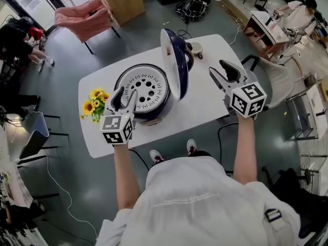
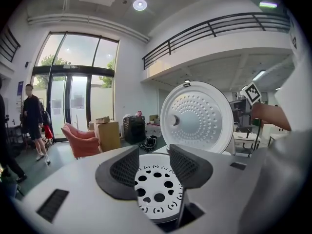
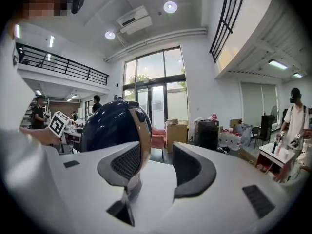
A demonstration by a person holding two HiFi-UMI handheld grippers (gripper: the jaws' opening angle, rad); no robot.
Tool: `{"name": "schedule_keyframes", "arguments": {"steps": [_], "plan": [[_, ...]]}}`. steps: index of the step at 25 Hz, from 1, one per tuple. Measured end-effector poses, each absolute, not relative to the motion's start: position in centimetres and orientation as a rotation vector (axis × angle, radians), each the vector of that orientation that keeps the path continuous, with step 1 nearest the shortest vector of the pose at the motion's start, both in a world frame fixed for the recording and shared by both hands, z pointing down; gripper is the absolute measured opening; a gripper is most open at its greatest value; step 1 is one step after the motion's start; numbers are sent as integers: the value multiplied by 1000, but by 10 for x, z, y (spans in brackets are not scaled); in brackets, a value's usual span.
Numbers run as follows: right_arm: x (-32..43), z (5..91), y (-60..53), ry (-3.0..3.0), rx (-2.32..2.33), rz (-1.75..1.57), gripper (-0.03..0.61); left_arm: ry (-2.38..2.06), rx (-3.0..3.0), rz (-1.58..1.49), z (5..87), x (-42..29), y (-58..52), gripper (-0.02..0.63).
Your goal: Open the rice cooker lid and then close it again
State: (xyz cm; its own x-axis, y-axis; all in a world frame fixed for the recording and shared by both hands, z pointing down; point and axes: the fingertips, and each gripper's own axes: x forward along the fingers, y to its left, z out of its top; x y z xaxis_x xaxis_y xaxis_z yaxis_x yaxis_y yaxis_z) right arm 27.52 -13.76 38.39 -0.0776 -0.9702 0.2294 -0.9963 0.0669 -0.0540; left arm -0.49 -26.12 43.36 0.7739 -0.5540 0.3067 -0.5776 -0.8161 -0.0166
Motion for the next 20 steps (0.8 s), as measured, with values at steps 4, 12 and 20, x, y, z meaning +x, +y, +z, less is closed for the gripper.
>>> {"name": "schedule_keyframes", "arguments": {"steps": [4,12,20], "plan": [[265,389,-125,-2121,2047,265,221,-920,2881,444,442,-9,-260,210],[250,393,-127,-2112,2042,260,221,-882,2906,463,444,-6,-257,210],[248,385,-138,-2181,1946,194,225,-881,2904,469,443,-4,-250,210]]}}
